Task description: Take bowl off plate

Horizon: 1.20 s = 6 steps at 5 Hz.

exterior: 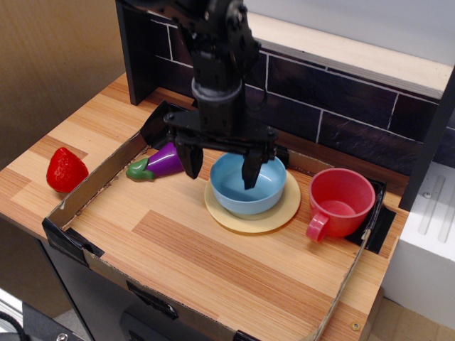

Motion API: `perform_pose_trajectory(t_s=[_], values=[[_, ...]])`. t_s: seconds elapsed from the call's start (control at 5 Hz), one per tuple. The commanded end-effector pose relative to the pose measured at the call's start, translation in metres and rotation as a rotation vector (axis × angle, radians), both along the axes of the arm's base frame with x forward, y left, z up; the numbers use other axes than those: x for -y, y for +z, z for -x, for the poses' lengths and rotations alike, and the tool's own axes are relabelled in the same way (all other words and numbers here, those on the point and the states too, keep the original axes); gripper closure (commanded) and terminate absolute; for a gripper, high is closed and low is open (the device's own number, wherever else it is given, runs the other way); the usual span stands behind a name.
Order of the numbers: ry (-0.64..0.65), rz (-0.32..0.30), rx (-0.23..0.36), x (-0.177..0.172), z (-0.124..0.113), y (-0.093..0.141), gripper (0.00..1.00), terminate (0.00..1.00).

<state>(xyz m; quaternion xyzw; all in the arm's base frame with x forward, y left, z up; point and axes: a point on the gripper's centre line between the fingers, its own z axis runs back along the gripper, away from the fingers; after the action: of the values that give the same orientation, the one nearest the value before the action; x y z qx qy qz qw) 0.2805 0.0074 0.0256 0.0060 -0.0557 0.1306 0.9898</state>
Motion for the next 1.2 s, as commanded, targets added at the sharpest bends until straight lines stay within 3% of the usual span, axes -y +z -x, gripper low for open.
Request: perform_pose_trajectory(t_s=[0.0, 0.2, 0.6, 1.0], values=[[0.002, -0.01, 0.024, -0.004, -0.008, -0.002, 0.0, 0.0], [0.007, 0.016, 0.021, -0.005, -0.009, -0.004, 1.0, 0.0], [0.018, 0.031, 0.036, -0.011, -0.009, -0.002, 1.0, 0.0], [0.0, 0.08, 0.078, -0.015, -0.002, 0.026, 1.0, 0.0]])
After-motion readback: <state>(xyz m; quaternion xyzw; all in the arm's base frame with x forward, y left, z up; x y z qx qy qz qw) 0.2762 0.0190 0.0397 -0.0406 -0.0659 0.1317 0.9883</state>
